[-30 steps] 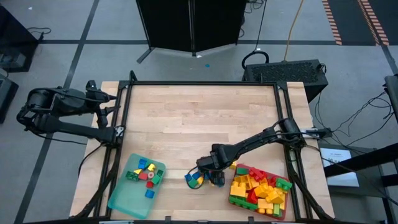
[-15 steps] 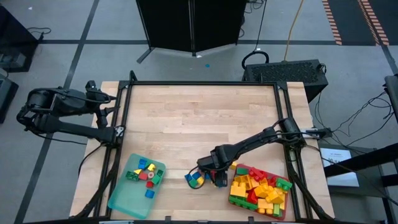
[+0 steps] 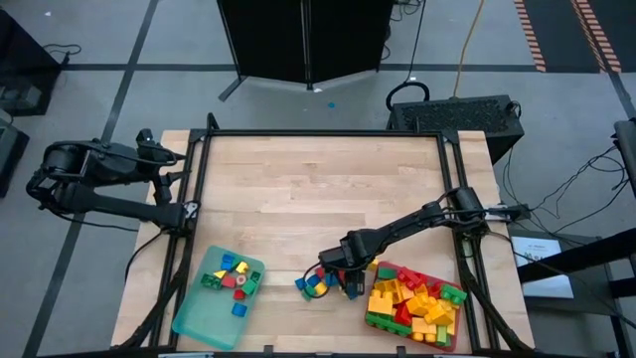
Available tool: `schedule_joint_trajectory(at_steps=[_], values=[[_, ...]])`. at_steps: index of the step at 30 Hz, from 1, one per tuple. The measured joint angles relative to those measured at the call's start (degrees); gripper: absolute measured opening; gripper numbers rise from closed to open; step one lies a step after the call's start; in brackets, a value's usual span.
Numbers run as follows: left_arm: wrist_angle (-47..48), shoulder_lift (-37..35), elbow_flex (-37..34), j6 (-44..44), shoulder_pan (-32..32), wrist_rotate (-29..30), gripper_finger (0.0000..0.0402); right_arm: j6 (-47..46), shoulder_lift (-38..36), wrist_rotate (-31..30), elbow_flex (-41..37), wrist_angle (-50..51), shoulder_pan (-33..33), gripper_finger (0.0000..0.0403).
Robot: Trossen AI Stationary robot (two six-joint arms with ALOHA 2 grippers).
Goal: Sort blocks by size
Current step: Put the blue block into the blue bin
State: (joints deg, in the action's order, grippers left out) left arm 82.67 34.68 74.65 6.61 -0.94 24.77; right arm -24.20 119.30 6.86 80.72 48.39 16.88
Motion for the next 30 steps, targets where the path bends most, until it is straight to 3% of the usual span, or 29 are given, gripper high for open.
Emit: schedule_joint_trajectory(at_steps=[3, 11, 21, 27, 30], values=[[0.0, 0.0, 0.0, 0.0, 0.0, 0.0, 0.0187, 0.5, 0.1, 0.0, 0.0, -0.2, 0.0, 0.0117], [0.0, 0.0, 0.0, 0.0, 0.0, 0.0, 0.0187, 2.6, 0.4, 0.3, 3.0, 1.7, -1.0, 0.0116], [0.0, 0.0, 0.0, 0.1, 0.0, 0.0, 0.0187, 5.2, 0.8, -5.6, 15.3, 0.9, -5.4, 0.0116], [0.0, 0.0, 0.0, 0.2, 0.0, 0.0, 0.0187, 6.4, 1.4, -6.6, 22.0, -16.1, -7.4, 0.0116], [0.0, 0.0, 0.0, 0.5, 0.0, 0.0, 0.0187, 9.7, 4.8, -3.6, 26.5, -25.8, -7.6, 0.0116]])
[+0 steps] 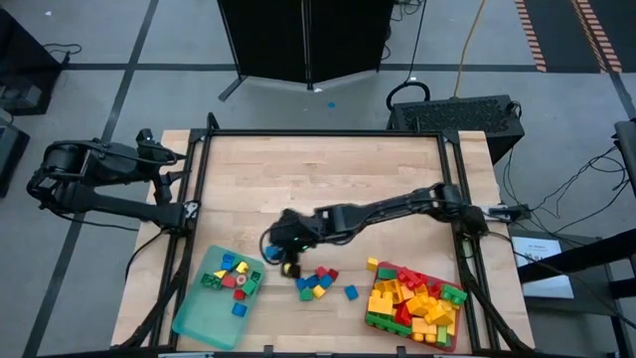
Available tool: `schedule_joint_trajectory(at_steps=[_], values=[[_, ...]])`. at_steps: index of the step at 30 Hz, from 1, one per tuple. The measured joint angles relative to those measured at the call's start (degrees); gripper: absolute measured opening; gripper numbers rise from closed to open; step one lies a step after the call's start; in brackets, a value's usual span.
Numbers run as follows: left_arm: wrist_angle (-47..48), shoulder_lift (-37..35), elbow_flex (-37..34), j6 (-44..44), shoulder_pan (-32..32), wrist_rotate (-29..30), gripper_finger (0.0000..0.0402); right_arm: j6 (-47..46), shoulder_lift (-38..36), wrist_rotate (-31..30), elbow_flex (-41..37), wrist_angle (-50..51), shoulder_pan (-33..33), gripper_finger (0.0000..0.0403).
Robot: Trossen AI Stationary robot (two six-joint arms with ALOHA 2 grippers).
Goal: Sort blocks by size
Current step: Put the blue block into the blue bin, then put the yellow block into the blue bin
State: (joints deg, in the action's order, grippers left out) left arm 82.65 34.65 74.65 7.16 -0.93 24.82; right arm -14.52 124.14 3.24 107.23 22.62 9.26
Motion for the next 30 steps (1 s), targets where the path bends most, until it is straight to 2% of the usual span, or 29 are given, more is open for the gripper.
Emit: schedule_joint_trajectory(at_steps=[5, 9, 12, 18, 20, 23, 25, 27, 30], values=[[0.0, 0.0, 0.0, 0.0, 0.0, 0.0, 0.0187, 2.2, 11.7, 5.3, 15.0, -2.5, -0.4, 0.0116], [0.0, 0.0, 0.0, 0.0, 0.0, 0.0, 0.0187, 2.7, 21.0, 14.8, 27.1, -2.2, -1.2, 0.0116], [0.0, 0.0, 0.0, 0.4, 0.0, 0.0, 0.0187, -1.1, 22.9, 19.4, 26.1, -7.6, -1.9, 0.0116], [0.6, 0.0, 0.0, 1.4, 0.0, -0.1, 0.0187, 0.6, 23.6, 18.2, 25.9, -5.7, -2.4, 0.0118], [0.6, 0.0, 0.0, 1.4, 0.0, -0.1, 0.0187, 2.1, 23.6, 16.2, 25.9, -5.6, -2.1, 0.0152], [0.6, 0.0, 0.0, 1.4, 0.0, -0.1, 0.0187, 2.5, 23.6, 14.9, 26.3, -5.6, -2.0, 0.0226], [0.6, 0.0, 0.0, 1.4, 0.0, -0.1, 0.0187, 1.3, 23.6, 14.7, 26.4, -5.8, -2.3, 0.0256], [0.6, 0.0, 0.0, 1.4, 0.0, -0.2, 0.0187, 0.5, 23.6, 14.6, 26.4, -5.7, -2.6, 0.0268], [0.6, 0.0, 0.0, 1.3, 0.0, -0.2, 0.0187, 0.2, 23.5, 14.6, 26.4, -4.4, -3.0, 0.0261]])
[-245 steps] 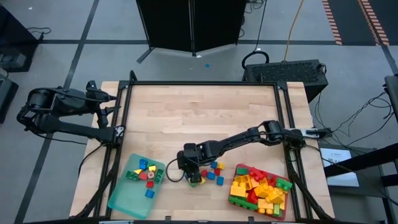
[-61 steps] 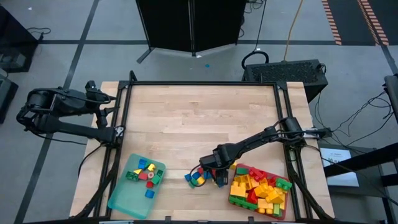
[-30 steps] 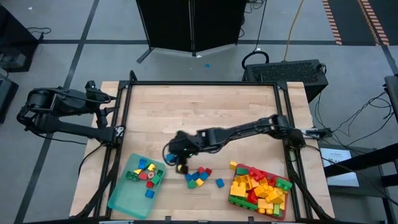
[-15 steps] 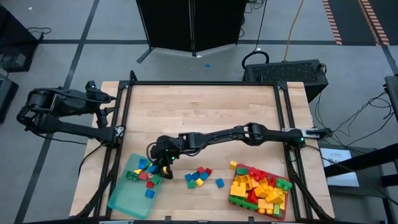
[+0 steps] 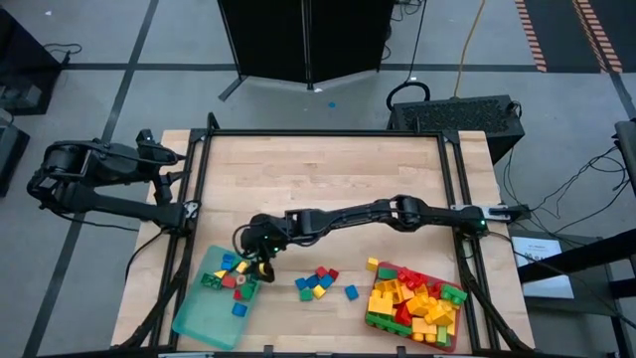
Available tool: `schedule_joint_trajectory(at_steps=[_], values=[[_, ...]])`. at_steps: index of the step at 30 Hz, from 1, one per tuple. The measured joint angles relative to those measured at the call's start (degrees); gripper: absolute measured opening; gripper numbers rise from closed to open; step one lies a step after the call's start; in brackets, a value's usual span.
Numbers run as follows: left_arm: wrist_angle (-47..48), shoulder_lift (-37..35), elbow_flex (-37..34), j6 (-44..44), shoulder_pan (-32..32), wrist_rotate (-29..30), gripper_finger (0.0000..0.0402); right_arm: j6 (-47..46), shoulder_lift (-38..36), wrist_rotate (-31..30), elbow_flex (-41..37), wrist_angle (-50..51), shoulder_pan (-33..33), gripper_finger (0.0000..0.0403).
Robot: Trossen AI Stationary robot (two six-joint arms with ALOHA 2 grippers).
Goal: Sort blocks by size
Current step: Put the yellow block into the blue bin
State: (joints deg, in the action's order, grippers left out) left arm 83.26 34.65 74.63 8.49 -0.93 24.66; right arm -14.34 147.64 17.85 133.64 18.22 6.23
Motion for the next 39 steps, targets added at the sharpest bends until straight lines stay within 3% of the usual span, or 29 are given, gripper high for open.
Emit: schedule_joint_trajectory(at_steps=[3, 7, 10, 13, 19, 25, 31, 39], values=[[0.0, 0.0, 0.0, 0.0, 0.0, 0.0, 0.0187, -0.7, -2.9, 0.0, 0.0, 11.6, -0.9, 0.0241], [0.3, -0.2, 0.0, -0.2, 0.0, -0.4, 0.0187, -1.5, -10.3, -1.8, 0.1, 39.1, -2.9, 0.0221], [0.4, -0.6, 0.0, 0.0, 0.0, -0.5, 0.0187, 0.2, -14.6, -8.2, 0.0, 60.2, -2.7, 0.0215], [0.4, -1.4, 0.0, -0.3, 0.0, -0.5, 0.0187, 0.4, -18.4, -12.7, -1.5, 70.4, -0.8, 0.0215], [0.4, -3.6, 0.0, -0.3, 0.0, -0.5, 0.0187, -9.6, -32.2, -19.0, -17.0, 68.5, 1.7, 0.0215], [0.3, -6.2, 0.0, 0.1, 0.0, -0.4, 0.0187, -20.8, -41.5, -15.9, -38.6, 54.9, 4.0, 0.022], [0.3, -7.0, 0.0, 0.1, 0.0, -0.4, 0.0187, -25.8, -41.4, -11.7, -49.0, 47.8, 5.6, 0.0236], [0.2, -7.0, 0.0, 0.0, 0.0, -0.4, 0.0187, -23.9, -36.9, -7.5, -51.6, 44.2, 5.9, 0.0237]])
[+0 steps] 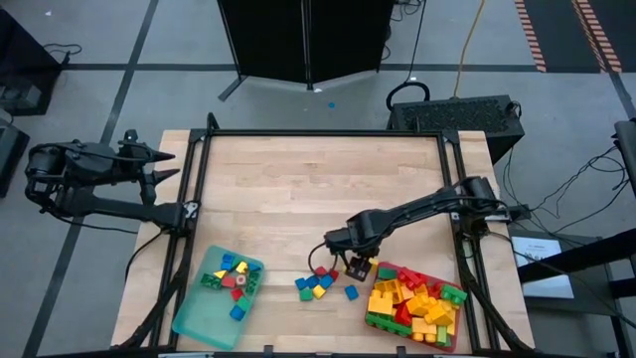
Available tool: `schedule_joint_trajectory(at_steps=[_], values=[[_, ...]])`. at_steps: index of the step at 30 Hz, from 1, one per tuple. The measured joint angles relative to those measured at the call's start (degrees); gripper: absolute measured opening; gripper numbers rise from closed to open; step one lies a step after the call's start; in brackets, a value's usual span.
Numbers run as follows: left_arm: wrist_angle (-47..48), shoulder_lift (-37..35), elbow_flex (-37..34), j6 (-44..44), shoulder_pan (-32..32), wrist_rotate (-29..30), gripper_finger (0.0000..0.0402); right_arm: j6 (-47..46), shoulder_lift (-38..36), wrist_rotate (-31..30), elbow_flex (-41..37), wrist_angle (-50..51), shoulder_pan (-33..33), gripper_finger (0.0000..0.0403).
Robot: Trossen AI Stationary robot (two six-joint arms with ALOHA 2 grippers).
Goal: Sort blocks by size
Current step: Put the yellow block into the blue bin
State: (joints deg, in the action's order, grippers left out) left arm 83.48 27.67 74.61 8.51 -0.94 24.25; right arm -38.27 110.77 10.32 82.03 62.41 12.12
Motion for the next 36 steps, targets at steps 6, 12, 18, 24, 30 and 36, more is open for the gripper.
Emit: schedule_joint_trajectory(at_steps=[6, 12, 18, 24, 30, 36], values=[[0.0, 0.0, 0.0, 0.0, 0.0, 0.0, 0.0187, 3.6, 3.6, 2.0, 0.0, 0.7, 0.0, 0.0237], [0.0, 0.0, 0.0, 0.0, 0.0, 0.0, 0.0187, 4.7, 4.4, 2.1, 0.0, 1.0, 0.1, 0.0237], [0.0, 0.0, 0.0, 0.0, 0.0, 0.0, 0.0187, 6.3, 4.3, 2.3, -1.0, 1.4, 0.9, 0.0237], [0.0, 0.0, 0.0, 0.0, 0.0, 0.0, 0.0187, 5.0, 4.3, 5.0, -5.2, -0.8, 1.2, 0.0238], [0.0, 0.0, 0.0, 0.0, 0.0, 0.0, 0.0187, 4.2, 4.3, 4.6, -7.4, -3.3, 1.1, 0.022], [0.0, 0.0, 0.0, 0.0, 0.0, 0.1, 0.0187, 4.6, 4.2, 4.9, -7.5, -9.4, 1.1, 0.0147]])
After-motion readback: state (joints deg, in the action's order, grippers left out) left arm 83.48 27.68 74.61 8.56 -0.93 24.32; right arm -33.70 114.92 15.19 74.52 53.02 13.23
